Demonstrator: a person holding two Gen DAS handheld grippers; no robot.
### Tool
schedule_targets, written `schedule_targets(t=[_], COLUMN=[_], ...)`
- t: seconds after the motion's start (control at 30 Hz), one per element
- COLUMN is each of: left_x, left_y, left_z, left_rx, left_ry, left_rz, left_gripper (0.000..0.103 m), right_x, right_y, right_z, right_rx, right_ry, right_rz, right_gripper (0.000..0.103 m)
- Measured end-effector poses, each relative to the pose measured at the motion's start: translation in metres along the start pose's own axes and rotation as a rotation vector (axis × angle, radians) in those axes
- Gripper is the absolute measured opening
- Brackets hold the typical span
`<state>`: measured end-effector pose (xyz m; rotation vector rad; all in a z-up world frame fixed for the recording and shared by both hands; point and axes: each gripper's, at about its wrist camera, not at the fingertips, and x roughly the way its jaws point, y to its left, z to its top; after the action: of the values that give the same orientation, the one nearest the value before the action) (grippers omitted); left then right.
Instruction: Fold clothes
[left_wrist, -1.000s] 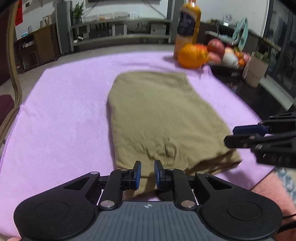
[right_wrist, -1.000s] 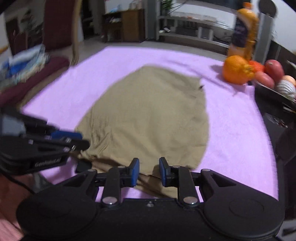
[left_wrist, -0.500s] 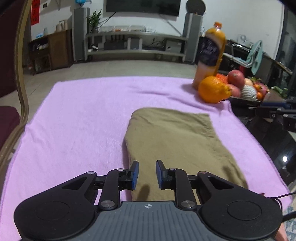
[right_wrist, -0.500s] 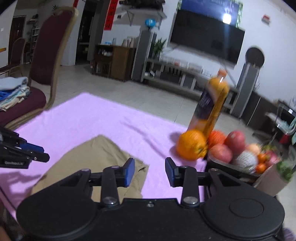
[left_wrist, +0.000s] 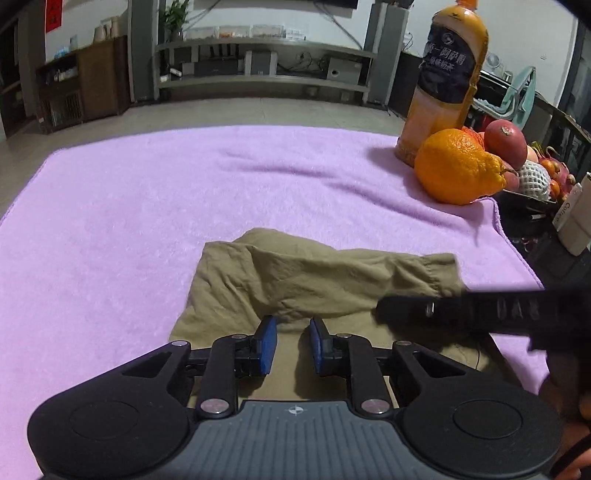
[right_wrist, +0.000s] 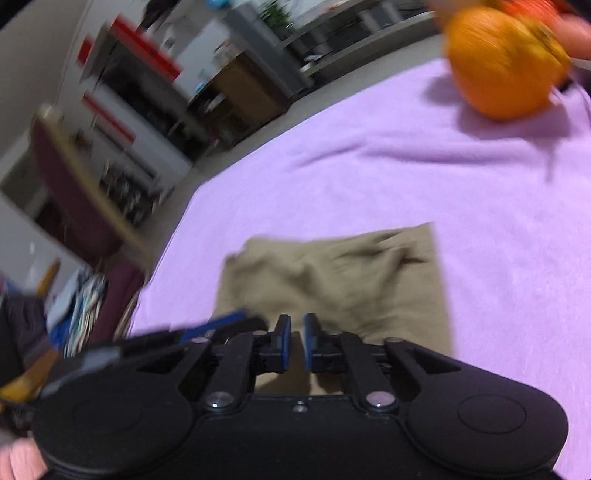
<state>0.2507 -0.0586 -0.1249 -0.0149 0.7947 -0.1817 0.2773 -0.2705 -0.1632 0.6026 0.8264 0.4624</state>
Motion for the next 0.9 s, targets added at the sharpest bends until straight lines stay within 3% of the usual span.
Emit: schedule_targets(t=[0.07, 0.13, 0.17, 0.2, 0.23, 0.3, 0.4, 0.47, 0.53, 0.57, 0.67, 0.7, 0.73, 0.77, 0.9], left_x=[-0.005, -0.020, -0.030, -0.039, -0.046, -0.049, -0.020, 0.005, 0.019, 0.026, 0.027, 0.023, 0.015, 0.006, -0.048], left_y=[-0.001, 0.011, 0.018, 0.025, 0.031, 0.043, 0.046, 0.043, 0.042, 0.042, 0.058, 0.068, 0.078, 0.085, 0.089], left_z=[-0.002, 0.008, 0.014, 0.020, 0.026, 0.037, 0.043, 0.043, 0.038, 0.036, 0.040, 0.041, 0.042, 0.041, 0.027], left_rx=[0.005, -0.061, -0.093, -0.100, -0.094, -0.085, -0.080, -0.068, -0.067, -0.066, -0.138, -0.162, -0.178, -0.184, -0.122], left_ry=[-0.013, -0.028, -0.050, -0.086, -0.115, -0.136, -0.080, -0.034, -0.030, -0.028, -0.026, -0.025, -0.022, -0.025, -0.019], left_rz=[0.009, -0.020, -0.041, -0.045, -0.035, -0.026, -0.019, -0.014, 0.063, 0.101, 0.270, 0.316, 0.345, 0.351, 0.272], left_gripper=[0.019, 0.018, 0.020, 0.021, 0.021, 0.020, 0.015, 0.017, 0.023, 0.023, 0.016, 0.016, 0.015, 0.015, 0.016], right_x=[-0.001, -0.011, -0.016, -0.023, -0.030, -0.044, -0.046, -0.029, -0.010, -0.001, -0.010, -0.017, -0.025, -0.033, -0.082], right_y=[-0.017, -0.020, -0.017, -0.014, -0.014, -0.010, 0.010, 0.021, 0.022, 0.014, 0.002, 0.003, 0.006, 0.007, -0.001], right_z=[0.002, 0.004, 0.006, 0.007, 0.009, 0.010, 0.005, 0.003, -0.002, -0.002, -0.005, -0.004, -0.003, -0.002, -0.004], right_rx=[0.065, 0.088, 0.070, 0.041, 0.032, 0.026, -0.073, -0.100, -0.124, -0.124, -0.080, -0.078, -0.089, -0.102, -0.046], right_ry=[-0.092, -0.196, -0.242, -0.272, -0.280, -0.267, -0.214, -0.129, -0.077, -0.068, -0.117, -0.140, -0.161, -0.178, -0.148], right_rz=[-0.023, -0.119, -0.212, -0.272, -0.258, -0.151, -0.037, -0.011, -0.103, -0.144, -0.162, -0.202, -0.276, -0.369, -0.380], right_gripper=[0.000, 0.000, 0.010, 0.012, 0.012, 0.012, 0.012, 0.012, 0.008, 0.000, 0.000, 0.000, 0.007, 0.022, 0.023])
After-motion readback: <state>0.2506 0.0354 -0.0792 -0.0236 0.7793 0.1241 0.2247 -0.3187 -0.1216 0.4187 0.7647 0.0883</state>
